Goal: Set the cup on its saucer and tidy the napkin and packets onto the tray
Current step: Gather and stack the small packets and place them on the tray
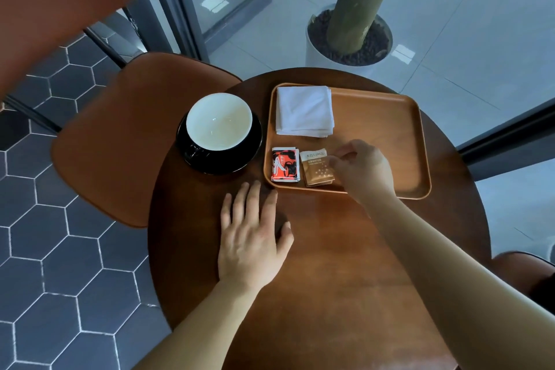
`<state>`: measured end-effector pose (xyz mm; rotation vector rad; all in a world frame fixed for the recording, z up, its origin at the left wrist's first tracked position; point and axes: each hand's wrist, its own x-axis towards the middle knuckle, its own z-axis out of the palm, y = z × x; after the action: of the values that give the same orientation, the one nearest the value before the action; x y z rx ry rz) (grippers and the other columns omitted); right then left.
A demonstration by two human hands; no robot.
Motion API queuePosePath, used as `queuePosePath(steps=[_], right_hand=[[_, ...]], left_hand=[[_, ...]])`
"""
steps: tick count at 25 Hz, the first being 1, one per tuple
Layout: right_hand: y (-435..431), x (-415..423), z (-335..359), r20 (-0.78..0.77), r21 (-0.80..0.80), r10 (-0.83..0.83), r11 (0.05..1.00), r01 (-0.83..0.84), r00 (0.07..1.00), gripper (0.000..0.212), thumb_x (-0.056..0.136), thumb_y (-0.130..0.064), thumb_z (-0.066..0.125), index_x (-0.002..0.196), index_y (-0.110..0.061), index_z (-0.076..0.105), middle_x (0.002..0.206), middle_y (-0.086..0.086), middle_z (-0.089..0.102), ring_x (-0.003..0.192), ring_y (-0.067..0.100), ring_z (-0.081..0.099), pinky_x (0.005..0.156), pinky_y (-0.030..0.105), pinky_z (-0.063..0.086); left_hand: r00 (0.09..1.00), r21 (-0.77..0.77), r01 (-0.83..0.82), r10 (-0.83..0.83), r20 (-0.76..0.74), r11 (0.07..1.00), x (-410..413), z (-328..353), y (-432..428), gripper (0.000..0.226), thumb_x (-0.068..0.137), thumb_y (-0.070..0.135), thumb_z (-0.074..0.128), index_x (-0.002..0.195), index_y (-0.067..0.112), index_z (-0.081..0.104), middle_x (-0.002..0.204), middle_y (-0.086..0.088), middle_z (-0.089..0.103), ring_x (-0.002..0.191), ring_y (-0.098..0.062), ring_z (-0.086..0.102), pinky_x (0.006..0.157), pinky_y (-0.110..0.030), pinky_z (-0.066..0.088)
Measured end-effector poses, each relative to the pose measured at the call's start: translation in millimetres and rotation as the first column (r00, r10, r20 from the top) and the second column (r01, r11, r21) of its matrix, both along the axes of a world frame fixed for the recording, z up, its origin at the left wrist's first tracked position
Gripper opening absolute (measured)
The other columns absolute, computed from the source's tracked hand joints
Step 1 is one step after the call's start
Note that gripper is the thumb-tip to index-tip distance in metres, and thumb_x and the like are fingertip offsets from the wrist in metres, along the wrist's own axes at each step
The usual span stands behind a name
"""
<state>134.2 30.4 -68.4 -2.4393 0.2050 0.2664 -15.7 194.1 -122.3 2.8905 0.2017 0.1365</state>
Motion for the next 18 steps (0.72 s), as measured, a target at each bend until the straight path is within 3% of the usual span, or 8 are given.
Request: queuePosePath(steps=[3, 5, 7, 9, 11, 14, 18], right_hand=[[-8.0, -2.4, -1.6, -0.016, 0.015, 0.082, 0.997, -0.082, 0.996, 0.025, 0.084, -0.038, 0.071, 0.1, -0.02, 0.07, 0.089, -0.006, 0.071, 0.087, 0.02, 0.066, 0.075, 0.033, 0.053], [-12.8, -5.1, -3.3, -0.01, -0.002, 0.119, 0.993, -0.119, 0.993, 0.025, 0.084, -0.039, 0.07, 0.099, -0.02, 0.071, 0.088, -0.004, 0.072, 0.087, 0.022, 0.066, 0.075, 0.034, 0.053], [-12.6, -6.1, -5.6, -0.005, -0.027, 0.135, 0.99, -0.135, 0.991, 0.026, 0.084, -0.04, 0.07, 0.101, -0.021, 0.072, 0.091, -0.004, 0.073, 0.088, 0.023, 0.066, 0.074, 0.032, 0.051], [-12.1, -3.4, -6.3, -0.003, -0.027, 0.122, 0.992, -0.122, 0.993, 0.025, 0.084, -0.038, 0.07, 0.101, -0.021, 0.073, 0.091, -0.004, 0.073, 0.089, 0.023, 0.066, 0.073, 0.031, 0.049], [-10.6, -1.8, -6.8, 0.0, -0.012, 0.098, 0.995, -0.098, 0.995, 0.023, 0.083, -0.037, 0.07, 0.099, -0.021, 0.074, 0.09, -0.004, 0.074, 0.089, 0.022, 0.067, 0.072, 0.029, 0.047], [-5.6, -2.7, -8.1, -0.007, -0.014, 0.072, 0.997, -0.072, 0.997, 0.019, 0.08, -0.037, 0.072, 0.092, -0.022, 0.074, 0.087, -0.006, 0.073, 0.085, 0.021, 0.066, 0.068, 0.027, 0.044], [1.8, -3.1, -9.2, -0.014, -0.035, 0.042, 0.998, -0.043, 0.999, 0.019, 0.079, -0.037, 0.072, 0.092, -0.023, 0.075, 0.086, -0.006, 0.073, 0.084, 0.021, 0.067, 0.068, 0.027, 0.045]], left_hand=[[0.997, -0.099, -0.012, 0.019, 0.072, 0.995, -4.2, 3.3, 1.1, 0.042, 0.091, 0.036, 0.061, 0.126, 0.014, 0.064, 0.143, -0.012, 0.053, 0.139, -0.029, 0.043, 0.117, -0.053, 0.03], [0.987, -0.22, -0.042, 0.075, 0.141, 0.974, 0.2, 9.3, 5.3, 0.03, 0.088, 0.026, 0.07, 0.115, 0.012, 0.07, 0.128, -0.008, 0.062, 0.126, -0.026, 0.054, 0.104, -0.051, 0.046], [0.973, -0.253, -0.053, 0.106, 0.203, 0.966, 11.8, 19.7, 6.0, 0.024, 0.088, 0.025, 0.069, 0.109, 0.012, 0.07, 0.113, -0.003, 0.064, 0.11, -0.019, 0.056, 0.089, -0.035, 0.054], [0.968, -0.209, 0.035, 0.019, 0.25, 0.977, 29.2, 31.8, -0.5, 0.022, 0.09, 0.024, 0.066, 0.108, 0.012, 0.069, 0.108, -0.003, 0.062, 0.106, -0.018, 0.054, 0.085, -0.025, 0.05], [0.962, -0.131, 0.146, -0.11, 0.25, 0.981, 45.7, 38.1, -5.3, 0.021, 0.09, 0.02, 0.066, 0.108, 0.01, 0.069, 0.11, -0.007, 0.063, 0.108, -0.023, 0.056, 0.089, -0.032, 0.053], [0.967, -0.069, 0.181, -0.165, 0.193, 0.981, 60.6, 37.6, -0.2, 0.019, 0.088, 0.014, 0.068, 0.105, 0.006, 0.071, 0.112, -0.012, 0.065, 0.11, -0.031, 0.061, 0.088, -0.044, 0.055], [0.967, -0.063, 0.211, -0.199, 0.16, 0.975, 71.4, 35.1, 8.8, 0.013, 0.086, 0.012, 0.072, 0.096, 0.005, 0.075, 0.11, -0.012, 0.07, 0.108, -0.03, 0.065, 0.085, -0.043, 0.057]])
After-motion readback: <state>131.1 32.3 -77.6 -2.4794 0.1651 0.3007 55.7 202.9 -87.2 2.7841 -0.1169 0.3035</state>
